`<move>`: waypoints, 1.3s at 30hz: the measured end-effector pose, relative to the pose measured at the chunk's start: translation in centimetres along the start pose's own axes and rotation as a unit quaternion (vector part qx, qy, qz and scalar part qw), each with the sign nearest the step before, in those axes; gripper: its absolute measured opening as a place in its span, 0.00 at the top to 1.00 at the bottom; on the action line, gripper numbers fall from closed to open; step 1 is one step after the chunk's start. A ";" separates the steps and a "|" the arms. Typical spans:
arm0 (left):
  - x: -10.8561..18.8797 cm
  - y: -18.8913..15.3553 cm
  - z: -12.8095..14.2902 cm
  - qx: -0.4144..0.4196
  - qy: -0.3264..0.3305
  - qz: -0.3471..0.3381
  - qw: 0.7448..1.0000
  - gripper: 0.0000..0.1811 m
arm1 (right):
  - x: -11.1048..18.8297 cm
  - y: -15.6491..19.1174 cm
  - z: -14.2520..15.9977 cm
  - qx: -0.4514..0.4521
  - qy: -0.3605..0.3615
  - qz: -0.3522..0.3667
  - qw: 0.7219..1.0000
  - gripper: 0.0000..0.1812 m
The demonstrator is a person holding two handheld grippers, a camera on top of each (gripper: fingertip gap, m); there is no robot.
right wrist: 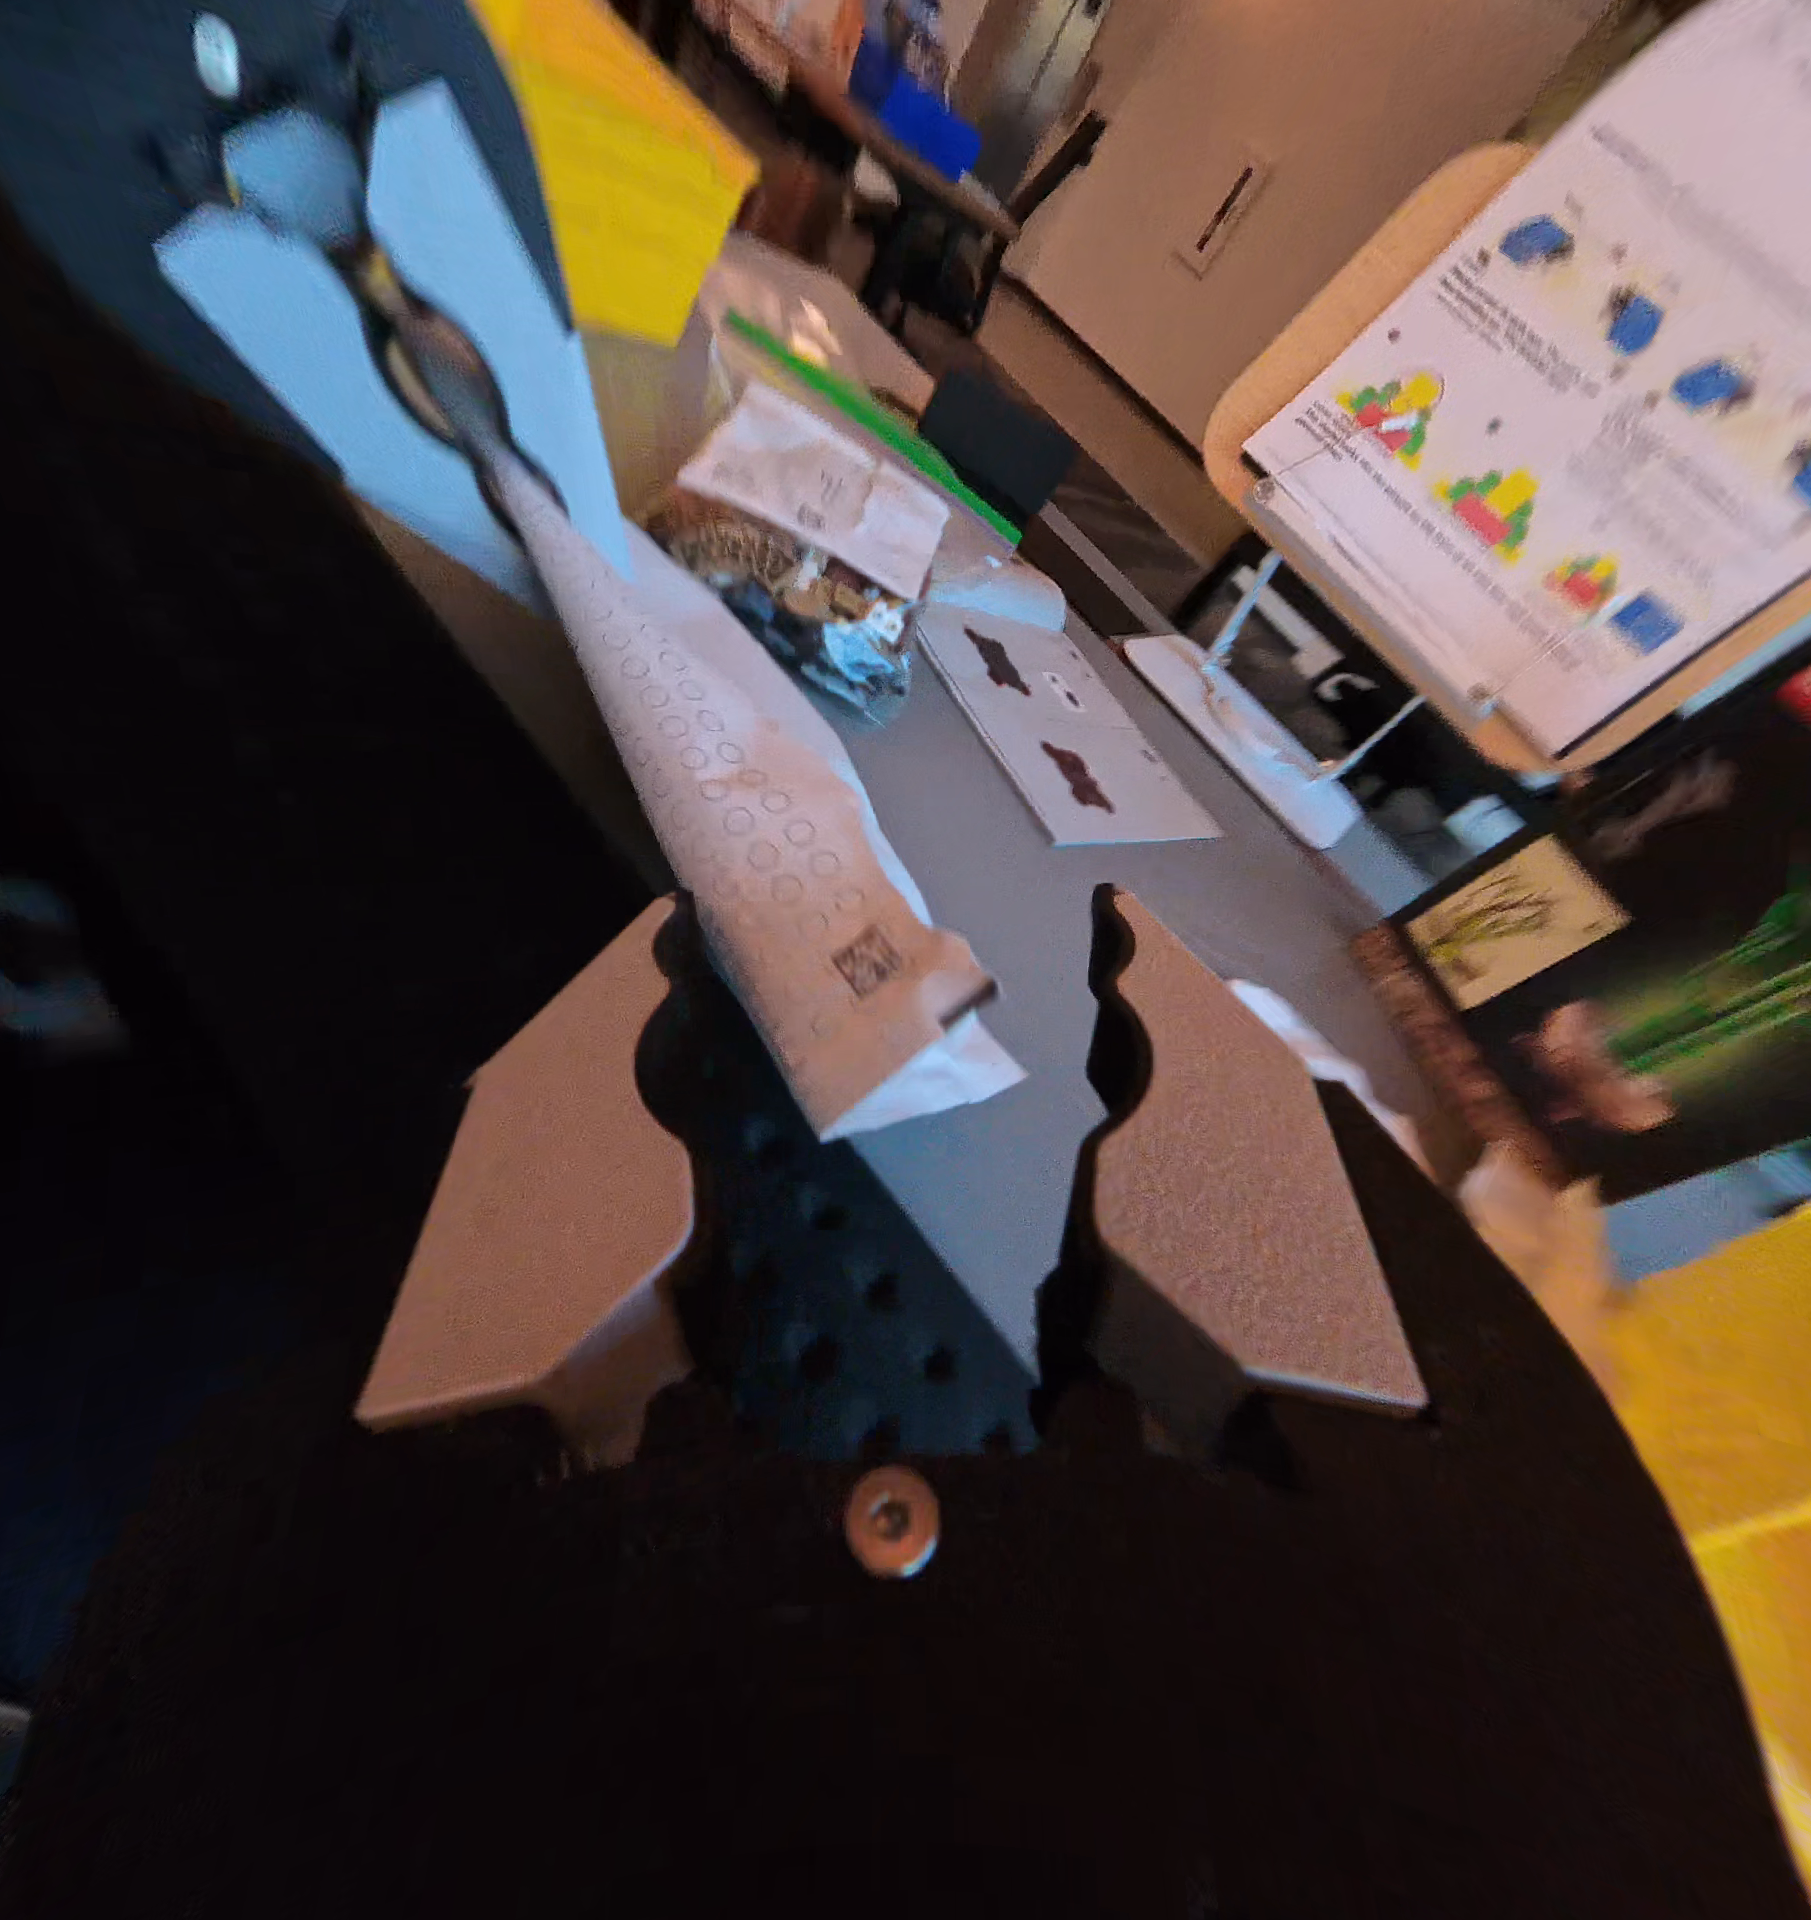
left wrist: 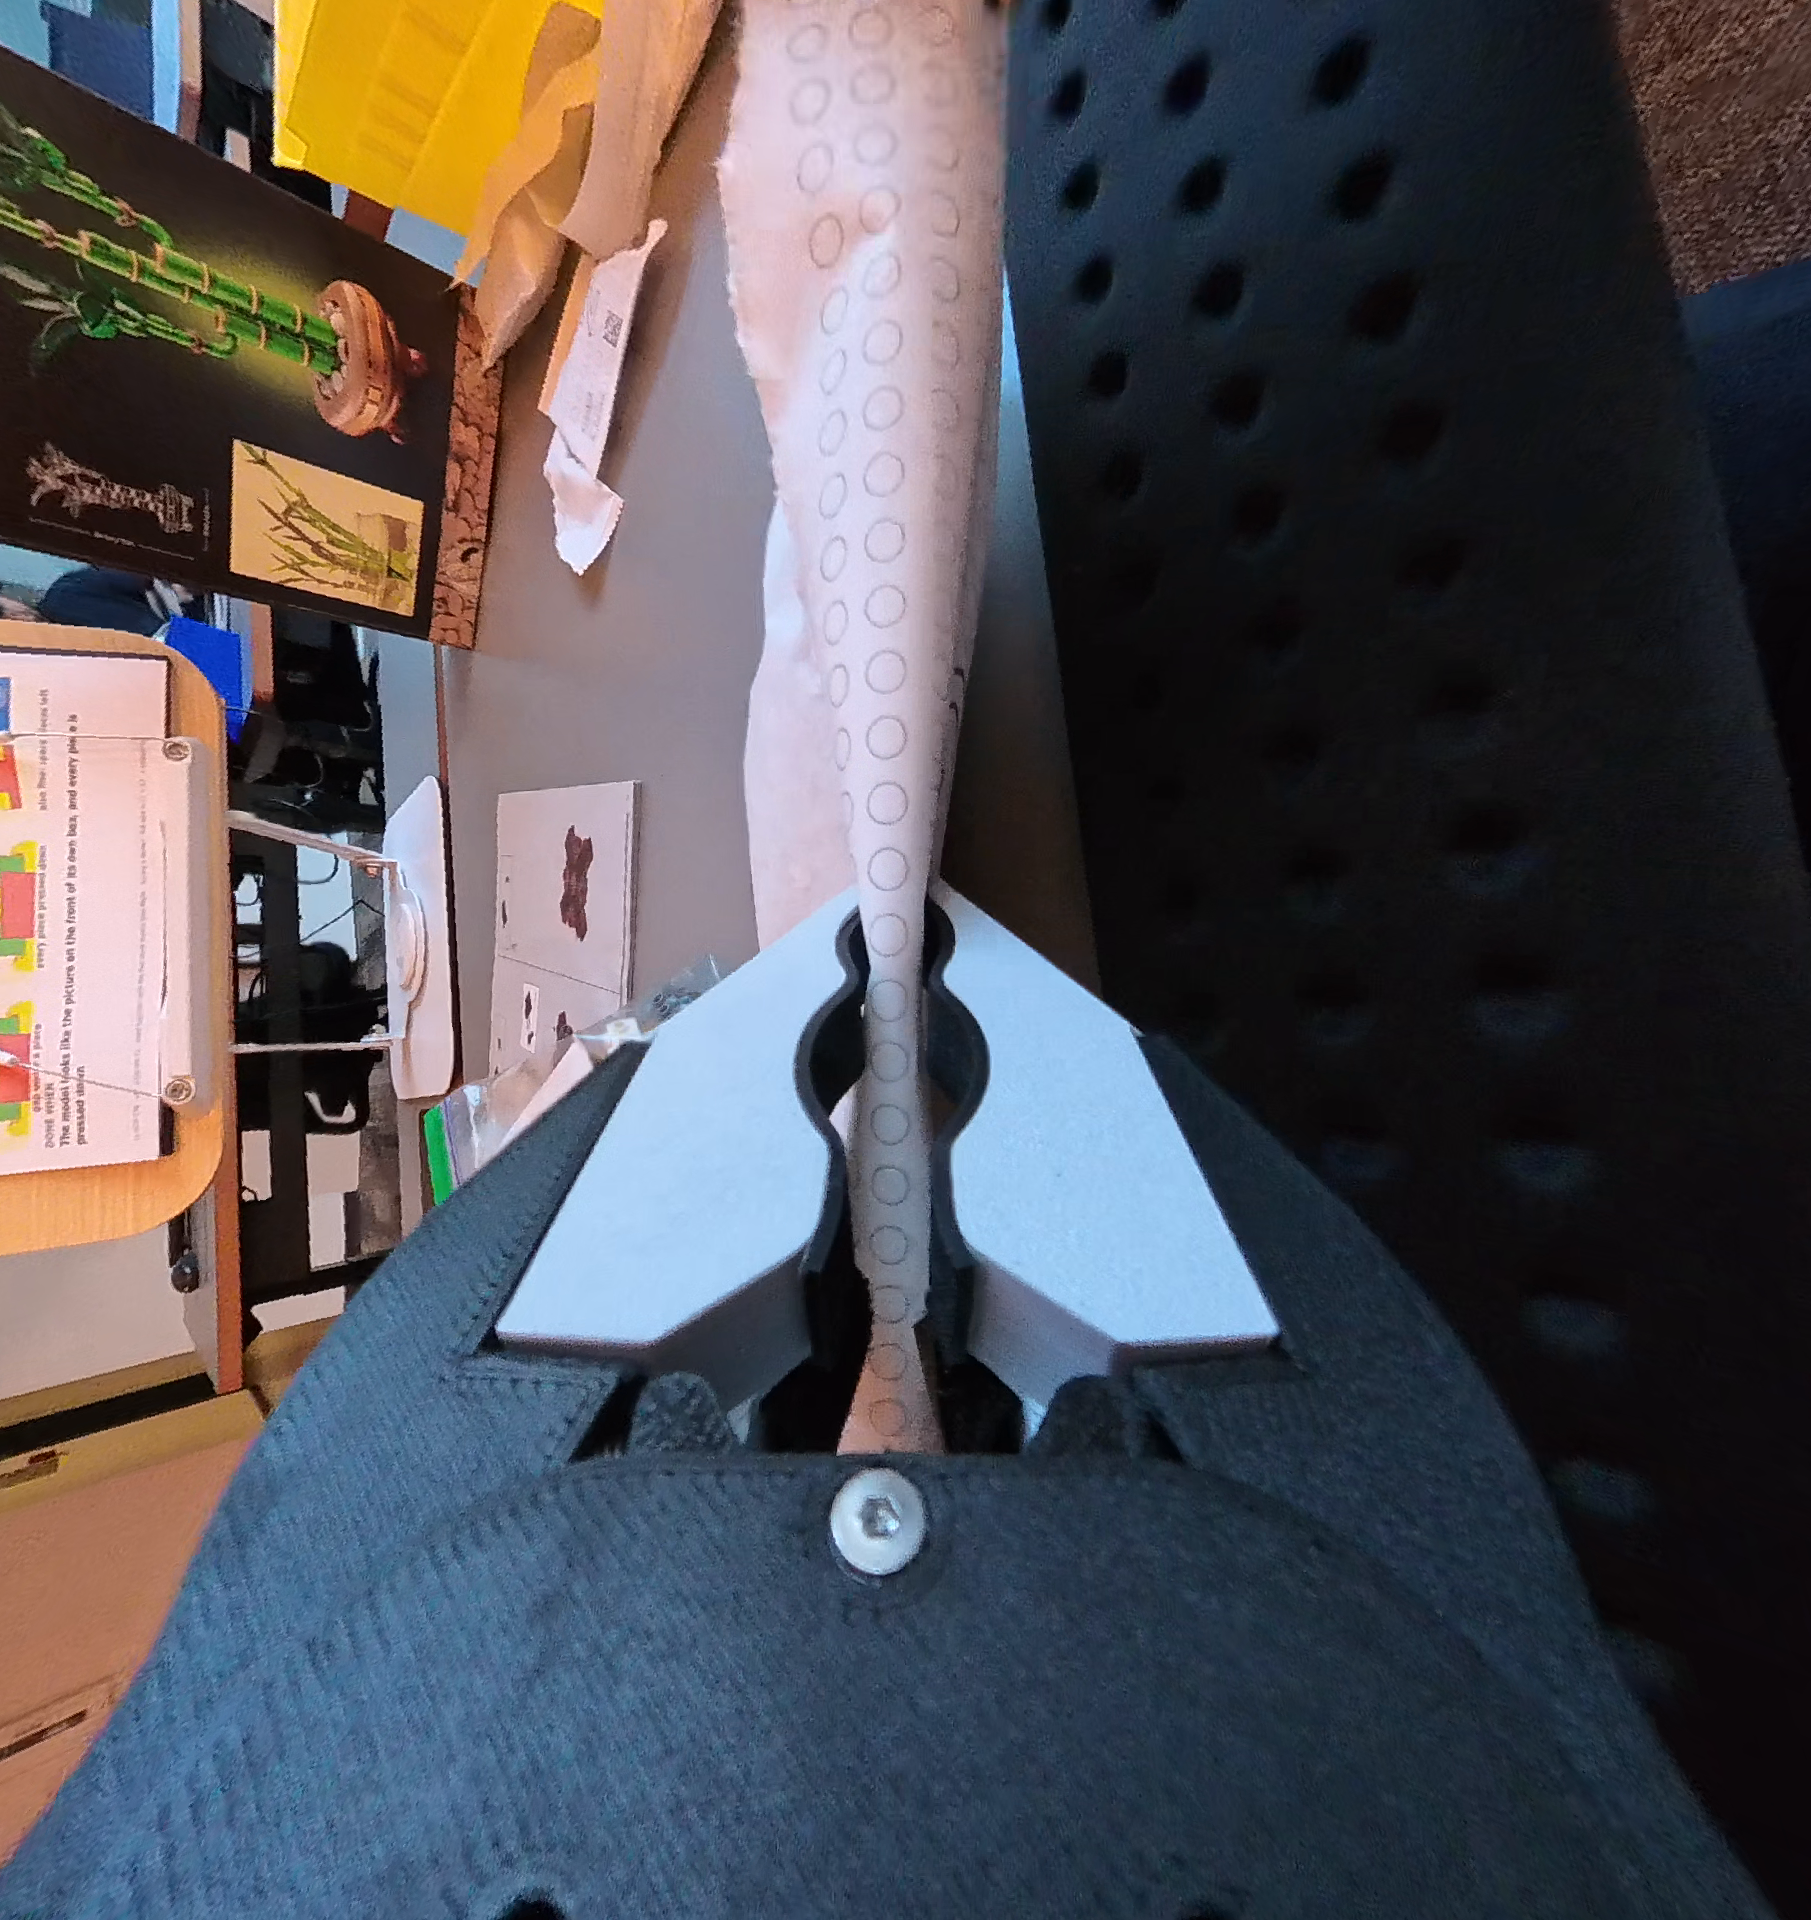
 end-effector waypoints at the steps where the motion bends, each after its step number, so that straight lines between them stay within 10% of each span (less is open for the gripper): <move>1: 0.0 0.1 0.1 0.002 -0.002 -0.003 1.000 0.98 | 0.4 -0.6 0.6 -0.047 -0.018 -0.020 0.999 0.59; 7: 1.1 0.7 1.1 0.027 -0.008 -0.057 0.998 0.80 | -0.2 0.5 1.8 -0.091 -0.020 -0.200 0.975 1.00; 14: 5.6 -0.5 -0.1 0.147 -0.112 0.074 0.980 0.69 | -0.9 6.3 -0.8 0.135 0.004 -0.213 0.968 1.00; 21: 2.6 -3.2 -1.5 0.097 -0.037 0.058 0.993 0.99 | -2.9 6.9 -2.2 0.084 0.016 -0.278 0.957 1.00; 26: 3.0 -3.7 -0.6 0.163 -0.070 0.073 0.981 1.00 | -3.6 6.1 -1.8 0.081 -0.032 -0.294 0.952 0.82; 39: 4.4 -3.5 1.3 0.164 -0.082 0.117 0.976 0.93 | -5.7 6.5 -2.6 0.095 0.013 -0.380 0.920 0.99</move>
Point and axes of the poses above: each gripper's, where its closed fingertips meet, x back along the fingers, z out of its underside, y = z × x across the jaws, the point moved 10 cm from there along x, back along the fingers, and after that the axes turned 4 degrees about -x, right-handed, at the moved point
